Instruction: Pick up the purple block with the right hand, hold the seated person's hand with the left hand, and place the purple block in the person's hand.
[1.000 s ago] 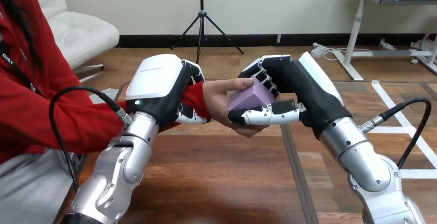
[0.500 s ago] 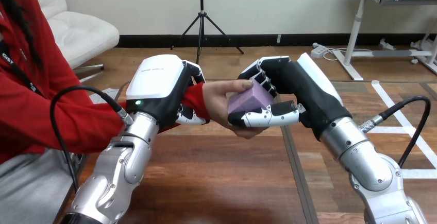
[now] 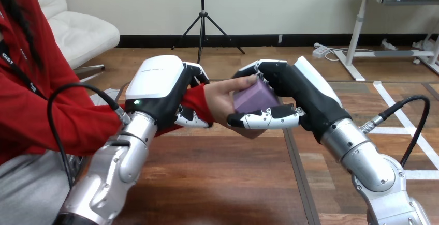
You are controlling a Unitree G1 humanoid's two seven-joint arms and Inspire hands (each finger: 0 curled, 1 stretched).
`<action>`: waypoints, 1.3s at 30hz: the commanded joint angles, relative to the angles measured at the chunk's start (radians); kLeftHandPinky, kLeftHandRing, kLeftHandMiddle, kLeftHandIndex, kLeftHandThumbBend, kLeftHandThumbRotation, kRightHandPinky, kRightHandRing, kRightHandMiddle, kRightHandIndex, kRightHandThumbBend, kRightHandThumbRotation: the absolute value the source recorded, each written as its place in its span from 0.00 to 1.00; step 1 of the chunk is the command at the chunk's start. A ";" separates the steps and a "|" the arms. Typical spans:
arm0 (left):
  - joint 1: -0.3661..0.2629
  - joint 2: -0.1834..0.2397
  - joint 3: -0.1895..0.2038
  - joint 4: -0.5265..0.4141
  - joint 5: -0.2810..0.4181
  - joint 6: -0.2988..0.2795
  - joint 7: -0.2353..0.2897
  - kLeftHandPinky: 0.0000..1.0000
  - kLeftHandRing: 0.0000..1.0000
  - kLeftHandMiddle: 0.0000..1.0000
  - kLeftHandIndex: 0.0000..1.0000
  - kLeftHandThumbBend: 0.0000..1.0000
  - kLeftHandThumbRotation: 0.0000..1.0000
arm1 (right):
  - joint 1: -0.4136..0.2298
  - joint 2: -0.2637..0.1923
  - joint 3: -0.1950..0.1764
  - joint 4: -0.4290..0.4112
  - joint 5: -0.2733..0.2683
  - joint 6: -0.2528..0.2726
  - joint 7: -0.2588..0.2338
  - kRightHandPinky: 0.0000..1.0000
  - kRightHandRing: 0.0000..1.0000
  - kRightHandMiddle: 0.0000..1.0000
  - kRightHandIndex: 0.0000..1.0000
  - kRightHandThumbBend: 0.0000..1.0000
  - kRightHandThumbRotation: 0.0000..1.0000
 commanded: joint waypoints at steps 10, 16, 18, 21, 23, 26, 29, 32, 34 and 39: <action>-0.063 0.067 0.020 -0.086 -0.078 -0.076 -0.119 0.69 0.72 0.74 0.73 0.97 0.50 | -0.027 -0.016 -0.023 -0.038 0.028 0.016 0.027 0.56 0.68 0.73 0.75 0.94 0.71; -0.056 0.085 0.024 -0.082 -0.122 -0.114 -0.160 0.72 0.75 0.76 0.76 1.00 0.58 | -0.016 -0.023 -0.032 -0.032 0.042 0.013 0.037 0.59 0.69 0.74 0.78 0.98 0.81; -0.054 0.091 0.025 -0.078 -0.139 -0.128 -0.176 0.72 0.76 0.76 0.77 1.00 0.59 | -0.013 -0.024 -0.035 -0.024 0.050 0.005 0.038 0.60 0.70 0.75 0.79 0.99 0.84; -0.050 0.098 0.028 -0.079 -0.168 -0.133 -0.210 0.73 0.77 0.77 0.78 1.00 0.61 | -0.007 -0.025 -0.038 -0.023 0.056 0.008 0.036 0.60 0.70 0.75 0.79 1.00 0.88; -0.047 0.103 0.031 -0.081 -0.187 -0.136 -0.233 0.75 0.78 0.78 0.79 1.00 0.63 | -0.004 -0.027 -0.040 -0.022 0.059 0.007 0.035 0.61 0.71 0.75 0.80 1.00 0.91; -0.043 0.110 0.033 -0.081 -0.213 -0.144 -0.259 0.76 0.78 0.79 0.80 1.00 0.64 | 0.003 -0.029 -0.042 -0.017 0.063 -0.002 0.032 0.61 0.71 0.76 0.80 1.00 0.94; -0.037 0.117 0.036 -0.087 -0.238 -0.148 -0.284 0.77 0.79 0.79 0.80 1.00 0.66 | 0.012 -0.030 -0.045 -0.018 0.066 -0.009 0.027 0.62 0.71 0.76 0.81 1.00 0.96; -0.030 0.125 0.036 -0.097 -0.253 -0.144 -0.309 0.77 0.79 0.80 0.81 1.00 0.70 | 0.020 -0.031 -0.049 -0.015 0.071 -0.019 0.024 0.61 0.71 0.76 0.81 1.00 0.99; -0.026 0.128 0.036 -0.105 -0.260 -0.136 -0.322 0.78 0.80 0.80 0.81 1.00 0.72 | 0.024 -0.032 -0.051 -0.013 0.074 -0.024 0.024 0.60 0.71 0.76 0.81 1.00 0.99; -0.010 0.139 0.038 -0.121 -0.274 -0.139 -0.337 0.78 0.80 0.80 0.81 1.00 0.78 | 0.038 -0.032 -0.058 -0.013 0.088 -0.029 0.022 0.60 0.72 0.77 0.82 1.00 1.00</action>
